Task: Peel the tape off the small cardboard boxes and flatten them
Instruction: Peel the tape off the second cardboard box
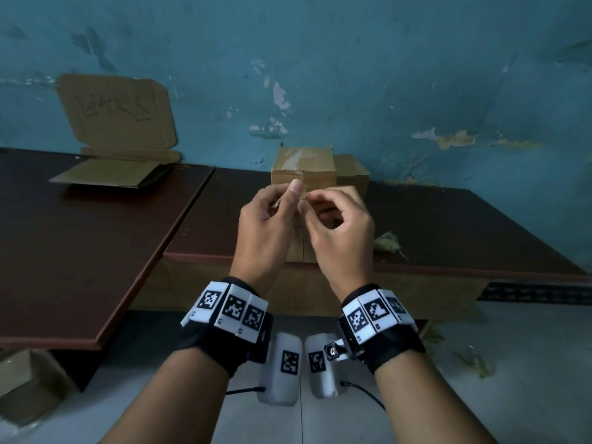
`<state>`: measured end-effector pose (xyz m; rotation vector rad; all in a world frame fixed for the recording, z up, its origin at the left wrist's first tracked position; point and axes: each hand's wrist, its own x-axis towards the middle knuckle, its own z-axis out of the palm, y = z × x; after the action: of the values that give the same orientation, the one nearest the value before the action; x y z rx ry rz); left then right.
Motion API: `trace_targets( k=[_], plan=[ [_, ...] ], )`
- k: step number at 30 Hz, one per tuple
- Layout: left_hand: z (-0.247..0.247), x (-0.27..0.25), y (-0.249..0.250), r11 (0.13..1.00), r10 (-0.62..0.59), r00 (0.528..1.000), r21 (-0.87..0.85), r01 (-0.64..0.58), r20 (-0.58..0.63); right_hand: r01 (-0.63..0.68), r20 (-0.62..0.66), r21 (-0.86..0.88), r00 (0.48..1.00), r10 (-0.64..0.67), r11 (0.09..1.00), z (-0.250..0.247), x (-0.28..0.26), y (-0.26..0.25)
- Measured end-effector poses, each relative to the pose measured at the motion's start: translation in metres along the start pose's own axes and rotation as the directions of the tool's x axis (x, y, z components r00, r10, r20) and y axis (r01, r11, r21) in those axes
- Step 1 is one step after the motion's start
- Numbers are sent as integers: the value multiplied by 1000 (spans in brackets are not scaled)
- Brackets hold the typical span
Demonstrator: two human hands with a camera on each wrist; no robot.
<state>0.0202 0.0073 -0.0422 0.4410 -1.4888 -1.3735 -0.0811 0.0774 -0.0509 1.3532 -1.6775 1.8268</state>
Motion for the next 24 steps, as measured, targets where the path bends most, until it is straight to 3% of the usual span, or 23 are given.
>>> trace_targets(
  k=[3, 6, 11, 18, 24],
  plan=[
    [2, -1, -1, 996, 36, 999, 77, -35, -6, 13, -67, -63, 998, -17, 998, 0, 3, 4],
    [3, -1, -2, 987, 42, 999, 156, -45, 22, 20, -54, -62, 998, -24, 998, -2, 4, 6],
    [2, 1, -14, 936, 172, 985, 311, -167, 12, -147, -24, 99, 988, 150, 984, -3, 3, -1],
    [3, 3, -16, 949, 151, 988, 285, -134, -37, -136, 67, 147, 990, 127, 980, -7, 0, -9],
    [1, 1, -9, 956, 131, 990, 273, -110, -59, -128, 88, 72, 989, 122, 989, -6, 3, -3]
  ],
)
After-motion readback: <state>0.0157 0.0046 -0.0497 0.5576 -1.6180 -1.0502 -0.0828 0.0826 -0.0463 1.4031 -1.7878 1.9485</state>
